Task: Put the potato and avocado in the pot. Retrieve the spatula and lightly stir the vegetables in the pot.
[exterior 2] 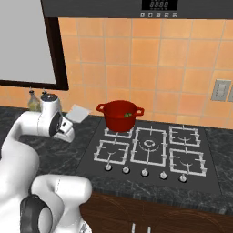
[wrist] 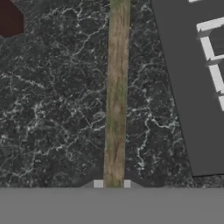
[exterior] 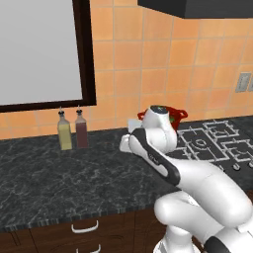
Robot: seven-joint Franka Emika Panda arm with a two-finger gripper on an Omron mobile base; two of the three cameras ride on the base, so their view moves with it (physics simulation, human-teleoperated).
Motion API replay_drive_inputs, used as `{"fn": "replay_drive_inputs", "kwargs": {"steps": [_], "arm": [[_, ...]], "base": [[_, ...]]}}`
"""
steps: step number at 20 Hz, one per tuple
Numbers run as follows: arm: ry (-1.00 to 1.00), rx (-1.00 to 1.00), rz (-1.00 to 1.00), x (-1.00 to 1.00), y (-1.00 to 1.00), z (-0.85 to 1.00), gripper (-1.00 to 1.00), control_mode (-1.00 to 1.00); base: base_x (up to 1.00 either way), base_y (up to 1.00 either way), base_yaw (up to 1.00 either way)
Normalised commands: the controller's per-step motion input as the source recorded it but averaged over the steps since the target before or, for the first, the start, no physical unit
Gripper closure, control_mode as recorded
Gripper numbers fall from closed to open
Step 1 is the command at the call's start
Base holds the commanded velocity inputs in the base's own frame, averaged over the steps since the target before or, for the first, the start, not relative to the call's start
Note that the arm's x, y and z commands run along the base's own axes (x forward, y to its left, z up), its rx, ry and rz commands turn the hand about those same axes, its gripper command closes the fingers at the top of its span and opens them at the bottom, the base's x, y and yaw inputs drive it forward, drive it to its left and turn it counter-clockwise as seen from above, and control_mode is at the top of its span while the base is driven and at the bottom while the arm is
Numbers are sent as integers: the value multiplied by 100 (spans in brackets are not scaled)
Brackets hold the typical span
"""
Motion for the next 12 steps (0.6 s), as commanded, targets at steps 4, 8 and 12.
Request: {"fn": "replay_drive_inputs", "kwargs": {"steps": [4, 8, 12], "arm": [[19, 26, 0, 46, -46, 88, 100, -100], [15, 24, 0, 86, -35, 99, 100, -100], [23, 30, 0, 86, -35, 100, 100, -100]], "base": [[0, 0, 0], [0, 0, 0], [0, 0, 0]]}}
